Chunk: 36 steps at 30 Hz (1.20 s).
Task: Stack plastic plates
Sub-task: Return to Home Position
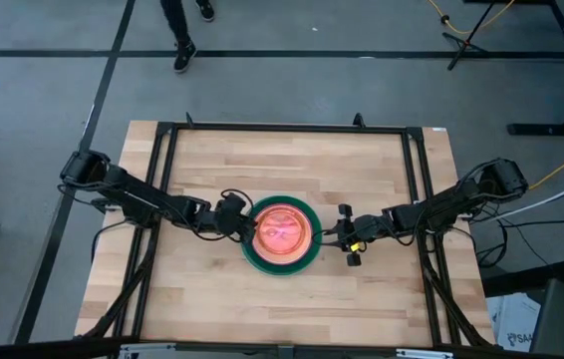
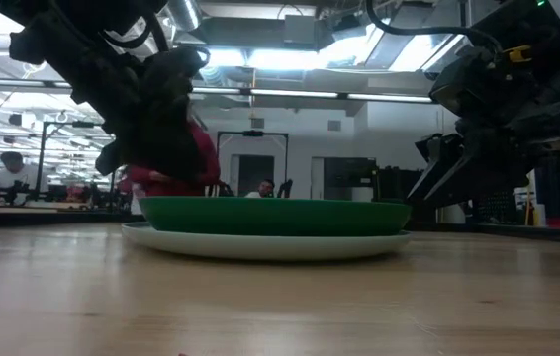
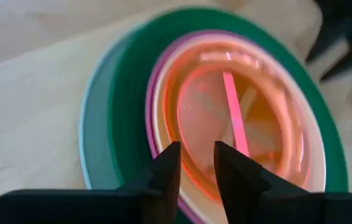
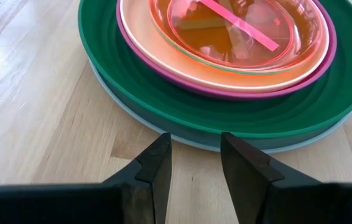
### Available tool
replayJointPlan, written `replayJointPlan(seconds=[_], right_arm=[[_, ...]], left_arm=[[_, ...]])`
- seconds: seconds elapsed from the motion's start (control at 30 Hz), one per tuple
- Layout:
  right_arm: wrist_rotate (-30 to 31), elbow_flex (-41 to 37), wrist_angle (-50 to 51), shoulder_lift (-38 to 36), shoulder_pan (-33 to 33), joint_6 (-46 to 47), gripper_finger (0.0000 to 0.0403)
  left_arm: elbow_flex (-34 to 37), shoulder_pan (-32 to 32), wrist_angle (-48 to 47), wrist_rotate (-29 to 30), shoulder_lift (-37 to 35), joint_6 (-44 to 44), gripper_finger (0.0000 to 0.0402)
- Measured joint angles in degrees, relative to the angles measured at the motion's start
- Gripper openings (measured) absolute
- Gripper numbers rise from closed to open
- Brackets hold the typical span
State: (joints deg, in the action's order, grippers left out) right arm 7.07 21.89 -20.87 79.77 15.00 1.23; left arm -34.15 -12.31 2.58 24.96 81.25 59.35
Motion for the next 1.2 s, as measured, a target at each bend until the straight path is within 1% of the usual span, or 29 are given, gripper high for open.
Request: replayJointPlan(seconds=[0.1, 0.27, 0.4, 0.5, 0.7, 0.83, 0.93, 1.07, 1.2], right_arm=[[0.00, 0.00, 0.01, 0.00, 0.00, 0.00, 0.0131], [0.00, 0.00, 0.00, 0.00, 0.00, 0.00, 0.0131], [0.22, 0.00, -0.26, 0.00, 0.00, 0.00, 0.0131], [2.54, 0.00, -1.21, 0.00, 0.03, 0.00, 0.0131], [6.07, 0.00, -3.62, -0.01, 0.02, -0.22, 0.0131], [6.31, 0.00, -5.79, 0.00, 0.02, 0.16, 0.0131], [4.91, 0.00, -7.57, -0.02, 0.02, 0.35, 0.0131], [4.82, 0.22, -9.57, -0.23, 0.02, -0.01, 0.0131], [6.83, 0.98, -8.65, -2.69, -0.04, -2.31, 0.0131]], left_arm=[[0.02, 0.17, -0.23, -2.92, -1.39, -4.14, 0.0096], [0.02, -0.23, -0.18, -2.38, -5.39, -11.54, 0.0095], [0.02, -0.11, -0.67, -3.23, -9.45, -20.05, 0.0095], [0.01, -0.18, -0.37, -4.23, -11.69, -27.62, 0.0095], [0.02, -1.26, -0.47, -2.74, -12.76, -40.55, 0.0095], [0.02, -0.96, -0.58, -2.35, -13.17, -44.84, 0.0095], [0.02, -0.92, -0.28, -1.78, -14.50, -46.89, 0.0095], [0.02, -0.92, -0.55, 0.85, -15.63, -48.77, 0.0095], [0.01, -0.92, -0.68, 3.58, -16.45, -51.01, 0.0095]])
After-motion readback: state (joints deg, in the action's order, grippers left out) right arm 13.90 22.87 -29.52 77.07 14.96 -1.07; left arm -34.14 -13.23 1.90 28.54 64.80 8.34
